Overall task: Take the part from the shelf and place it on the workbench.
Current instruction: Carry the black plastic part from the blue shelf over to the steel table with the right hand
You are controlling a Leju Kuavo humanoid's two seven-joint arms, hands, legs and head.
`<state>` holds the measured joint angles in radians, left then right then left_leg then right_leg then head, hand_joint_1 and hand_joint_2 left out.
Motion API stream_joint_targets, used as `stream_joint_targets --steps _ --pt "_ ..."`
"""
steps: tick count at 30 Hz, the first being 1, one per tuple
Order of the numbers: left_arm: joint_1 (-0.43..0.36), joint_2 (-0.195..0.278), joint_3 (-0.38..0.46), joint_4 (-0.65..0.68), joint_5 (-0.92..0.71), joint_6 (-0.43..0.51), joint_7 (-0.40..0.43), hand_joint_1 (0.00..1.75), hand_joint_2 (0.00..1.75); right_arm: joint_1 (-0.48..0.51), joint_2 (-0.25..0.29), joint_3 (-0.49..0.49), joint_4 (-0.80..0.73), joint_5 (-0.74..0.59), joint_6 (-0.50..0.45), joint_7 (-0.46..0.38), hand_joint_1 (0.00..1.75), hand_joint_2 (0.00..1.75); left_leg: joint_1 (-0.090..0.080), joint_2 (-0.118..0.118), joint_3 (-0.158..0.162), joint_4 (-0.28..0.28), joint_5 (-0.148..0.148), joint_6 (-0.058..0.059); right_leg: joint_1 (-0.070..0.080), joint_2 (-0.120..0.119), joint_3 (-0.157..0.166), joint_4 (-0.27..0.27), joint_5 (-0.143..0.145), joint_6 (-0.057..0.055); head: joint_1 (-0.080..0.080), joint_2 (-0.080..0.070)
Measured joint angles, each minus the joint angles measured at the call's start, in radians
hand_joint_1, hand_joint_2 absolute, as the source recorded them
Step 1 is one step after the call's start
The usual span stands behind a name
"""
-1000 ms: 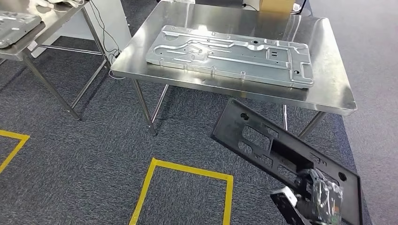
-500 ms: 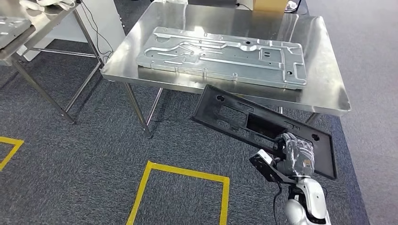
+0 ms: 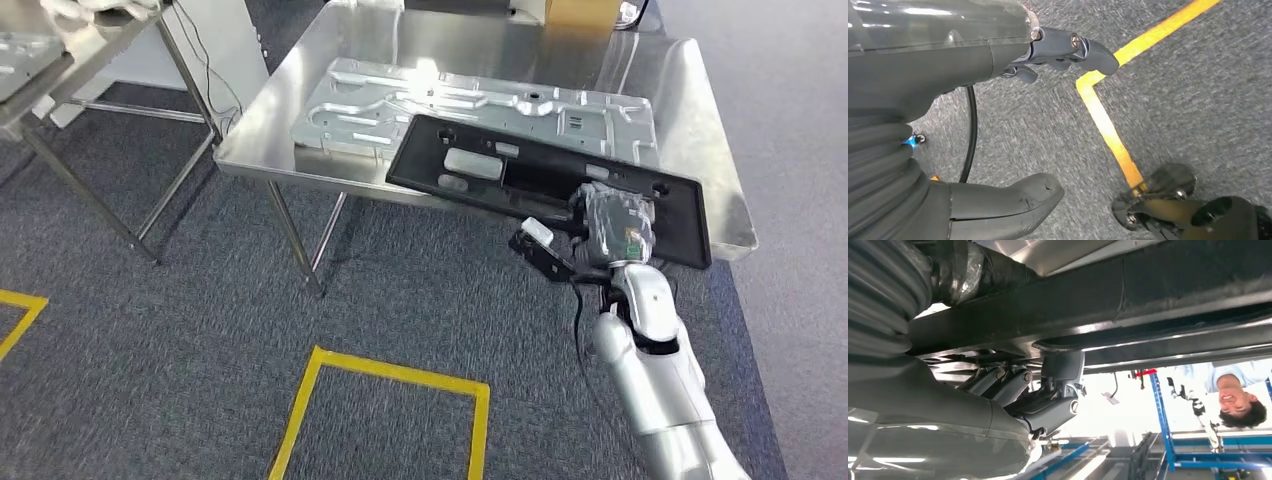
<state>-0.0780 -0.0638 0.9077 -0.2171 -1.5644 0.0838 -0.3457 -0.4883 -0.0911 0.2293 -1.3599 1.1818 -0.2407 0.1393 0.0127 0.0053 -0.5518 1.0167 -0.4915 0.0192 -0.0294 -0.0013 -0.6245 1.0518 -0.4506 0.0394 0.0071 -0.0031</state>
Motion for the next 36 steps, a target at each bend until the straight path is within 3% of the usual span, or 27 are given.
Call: stream_joint_targets --steps 4,6,8,9,10,12,14,18,20,21,23,24,25,26,28,29,30,34,36 --pt "0.000 -0.001 -0.004 0.000 0.000 -0.002 0.000 0.00 1.75 -0.038 -0.003 0.020 0.022 0.000 0.001 0.006 1.75 1.75 0.006 -0.001 -0.006 0.023 -0.021 -0.018 0.004 0.003 0.010 -0.008 -0.013 -0.035 -0.002 0.000" --pt "0.000 0.000 -0.006 0.000 0.000 -0.002 -0.001 0.00 1.75 -0.049 -0.003 0.026 0.030 0.000 0.000 0.007 1.75 1.75 0.007 -0.001 -0.057 0.125 -0.065 -0.023 0.004 0.002 0.020 -0.011 -0.019 -0.047 -0.002 0.000" --pt "0.001 0.000 -0.008 0.000 0.000 -0.003 -0.001 0.00 1.75 -0.058 -0.004 0.033 0.040 0.005 0.001 0.009 1.75 1.75 0.007 -0.001 -0.142 0.266 -0.107 -0.023 0.010 0.004 0.027 -0.011 -0.025 -0.055 -0.002 0.000" --pt "0.002 0.001 -0.009 0.000 0.000 -0.003 -0.001 0.00 1.75 -0.064 -0.004 0.038 0.048 0.010 0.004 0.013 1.75 1.75 0.007 -0.001 -0.173 0.303 -0.105 -0.020 0.013 0.005 0.031 -0.011 -0.029 -0.058 -0.002 0.000" --pt "0.003 0.001 -0.010 0.000 0.000 -0.004 0.000 0.00 1.75 -0.074 -0.004 0.045 0.058 0.016 0.010 0.018 1.75 1.75 0.006 -0.001 -0.186 0.304 -0.083 -0.016 0.015 0.008 0.037 -0.011 -0.034 -0.059 -0.002 0.000" --pt "0.002 0.002 -0.013 0.000 0.000 -0.007 0.001 0.00 1.75 -0.109 -0.002 0.061 0.092 0.029 0.029 0.031 1.75 1.75 -0.002 -0.002 -0.159 0.190 0.010 0.001 0.019 0.013 0.050 -0.011 -0.043 -0.058 -0.002 0.000" --pt "0.001 0.006 -0.018 0.000 0.000 -0.010 0.004 0.00 1.75 -0.156 0.000 0.075 0.137 0.041 0.046 0.043 1.75 1.75 -0.013 -0.004 -0.112 0.066 0.071 0.019 0.023 0.017 0.059 -0.012 -0.051 -0.053 -0.002 0.000" --pt "-0.002 0.011 -0.025 0.000 0.000 -0.012 0.004 0.00 1.75 -0.226 0.005 0.090 0.220 0.056 0.058 0.052 1.75 1.75 -0.016 -0.006 -0.087 0.011 0.072 0.025 0.021 0.017 0.064 -0.020 -0.060 -0.031 -0.002 0.000" --pt "-0.002 0.011 -0.025 0.000 0.001 -0.013 0.002 0.00 1.75 -0.252 0.006 0.093 0.253 0.062 0.057 0.052 1.75 1.75 -0.009 -0.006 -0.070 -0.011 0.074 0.030 0.022 0.013 0.052 0.014 -0.082 -0.023 -0.002 0.000" --pt "-0.002 0.010 -0.025 0.000 0.001 -0.013 0.002 0.00 1.75 -0.262 0.006 0.094 0.269 0.065 0.057 0.053 1.75 1.75 -0.007 -0.005 -0.062 -0.018 0.074 0.033 0.020 0.011 0.027 0.062 -0.104 -0.020 -0.002 0.000" --pt "-0.002 0.011 -0.025 0.000 0.002 -0.014 0.002 0.00 1.75 -0.272 0.006 0.095 0.300 0.067 0.056 0.054 1.75 1.75 -0.007 -0.006 -0.053 -0.021 0.068 0.038 0.017 0.010 -0.051 0.192 -0.148 -0.013 -0.001 0.000" --pt "-0.001 0.011 -0.025 0.000 0.002 -0.015 0.002 0.00 1.75 -0.272 0.006 0.095 0.313 0.068 0.056 0.056 1.75 1.75 -0.007 -0.007 -0.048 -0.020 0.063 0.038 0.016 0.009 -0.085 0.238 -0.151 -0.010 -0.001 0.000" --pt "0.001 0.011 -0.025 0.000 0.003 -0.016 0.002 0.00 1.75 -0.271 0.005 0.095 0.325 0.070 0.055 0.057 1.75 1.75 -0.007 -0.008 -0.043 -0.018 0.057 0.037 0.014 0.008 -0.103 0.247 -0.134 -0.008 -0.001 0.000" --pt "0.003 0.011 -0.025 0.000 0.003 -0.017 0.002 0.00 1.75 -0.270 0.005 0.095 0.335 0.072 0.054 0.057 1.75 1.75 -0.006 -0.008 -0.037 -0.016 0.050 0.035 0.012 0.007 -0.101 0.218 -0.097 -0.006 -0.001 0.000" --pt "0.005 0.011 -0.025 0.000 0.003 -0.020 0.002 0.00 1.75 -0.271 0.005 0.095 0.351 0.075 0.051 0.057 1.75 1.75 -0.007 -0.008 -0.024 -0.007 0.033 0.028 0.010 0.001 -0.058 0.090 -0.007 -0.006 -0.001 0.000" --pt "0.004 0.011 -0.025 0.000 0.003 -0.022 0.002 0.00 1.75 -0.274 0.005 0.096 0.358 0.077 0.048 0.056 1.75 1.75 -0.008 -0.008 -0.022 -0.001 0.025 0.023 0.011 0.000 -0.036 0.035 0.016 -0.010 -0.001 0.000" --pt "0.003 0.011 -0.025 0.000 0.003 -0.023 0.002 0.00 1.75 -0.275 0.005 0.096 0.366 0.079 0.044 0.056 1.75 1.75 -0.009 -0.008 -0.021 0.003 0.020 0.018 0.014 -0.001 -0.023 0.002 0.025 -0.015 -0.002 0.000" --pt "0.001 0.012 -0.025 0.000 0.004 -0.025 0.000 0.00 1.75 -0.276 0.006 0.097 0.390 0.085 0.037 0.050 1.75 1.75 -0.009 -0.006 -0.025 0.013 0.002 -0.002 0.015 0.003 -0.011 -0.013 0.011 -0.040 -0.002 0.000" --pt "0.001 0.012 -0.025 0.000 0.004 -0.026 0.000 0.00 1.75 -0.278 0.006 0.098 0.400 0.090 0.032 0.046 1.75 1.75 -0.006 -0.006 -0.058 0.086 -0.034 -0.012 0.011 0.003 0.002 -0.020 0.005 -0.054 -0.003 0.000"
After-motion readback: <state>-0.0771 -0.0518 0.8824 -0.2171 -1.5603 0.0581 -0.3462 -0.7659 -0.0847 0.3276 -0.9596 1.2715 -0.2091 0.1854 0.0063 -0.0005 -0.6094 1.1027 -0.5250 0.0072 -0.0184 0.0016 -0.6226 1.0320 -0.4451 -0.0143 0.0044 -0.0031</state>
